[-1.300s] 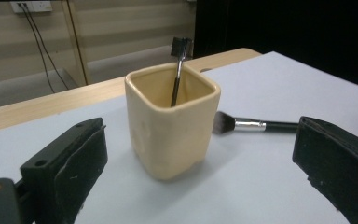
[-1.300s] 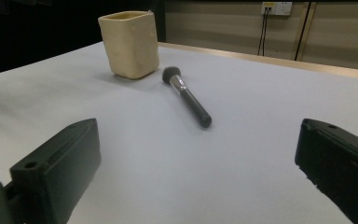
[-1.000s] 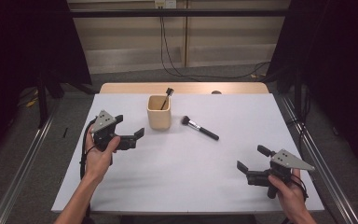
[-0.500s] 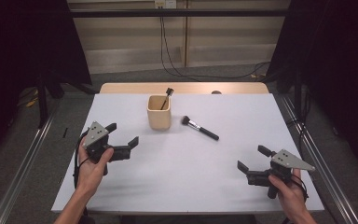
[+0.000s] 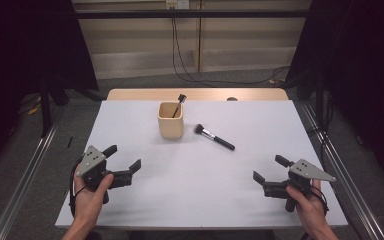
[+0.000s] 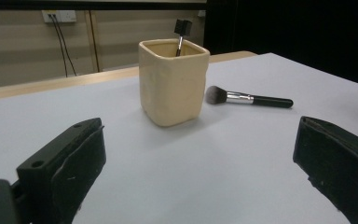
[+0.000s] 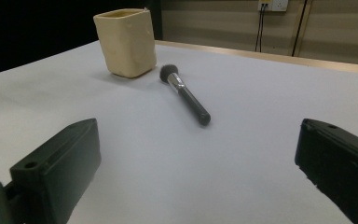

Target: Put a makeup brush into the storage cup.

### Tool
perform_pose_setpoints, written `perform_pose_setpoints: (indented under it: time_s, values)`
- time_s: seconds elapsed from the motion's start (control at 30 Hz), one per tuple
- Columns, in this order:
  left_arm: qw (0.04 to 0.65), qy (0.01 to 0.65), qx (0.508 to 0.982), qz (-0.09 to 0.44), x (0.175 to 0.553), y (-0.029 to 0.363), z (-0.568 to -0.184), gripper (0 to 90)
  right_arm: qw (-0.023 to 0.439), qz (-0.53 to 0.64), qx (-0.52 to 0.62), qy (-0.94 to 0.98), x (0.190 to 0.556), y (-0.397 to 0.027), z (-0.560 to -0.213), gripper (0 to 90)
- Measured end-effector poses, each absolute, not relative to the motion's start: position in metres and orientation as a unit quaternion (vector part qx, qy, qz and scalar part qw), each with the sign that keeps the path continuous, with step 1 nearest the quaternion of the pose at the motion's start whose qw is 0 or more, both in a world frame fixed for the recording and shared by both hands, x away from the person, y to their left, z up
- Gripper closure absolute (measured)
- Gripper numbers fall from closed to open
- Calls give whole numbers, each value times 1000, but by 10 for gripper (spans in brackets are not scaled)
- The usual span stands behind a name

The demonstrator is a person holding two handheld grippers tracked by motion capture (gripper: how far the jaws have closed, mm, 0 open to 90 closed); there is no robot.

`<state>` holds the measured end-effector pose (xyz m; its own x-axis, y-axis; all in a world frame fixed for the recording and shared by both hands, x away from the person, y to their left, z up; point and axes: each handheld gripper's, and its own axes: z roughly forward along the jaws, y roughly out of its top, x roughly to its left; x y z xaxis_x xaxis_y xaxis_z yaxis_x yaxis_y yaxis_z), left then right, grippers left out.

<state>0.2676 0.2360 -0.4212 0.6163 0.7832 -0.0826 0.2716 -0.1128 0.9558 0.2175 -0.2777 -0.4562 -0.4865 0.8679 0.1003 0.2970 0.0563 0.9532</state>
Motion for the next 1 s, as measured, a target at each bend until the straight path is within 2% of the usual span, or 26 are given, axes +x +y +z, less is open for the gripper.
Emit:
perform_pose_setpoints:
  time_s: [0.07, 0.33, 0.47, 1.0]
  values:
    - [552, 371, 713, 221, 264, 238, -423, 32, 267, 535, 430, 676, 217, -278, -456, 0]
    - [532, 392, 709, 246, 252, 247, -433, 34, 267, 536, 433, 674, 215, -280, -456, 0]
    - [546, 390, 697, 251, 244, 250, -428, 39, 267, 538, 430, 674, 215, -280, -456, 0]
    - [542, 398, 698, 245, 246, 262, -431, 36, 263, 552, 408, 677, 215, -275, -449, 12]
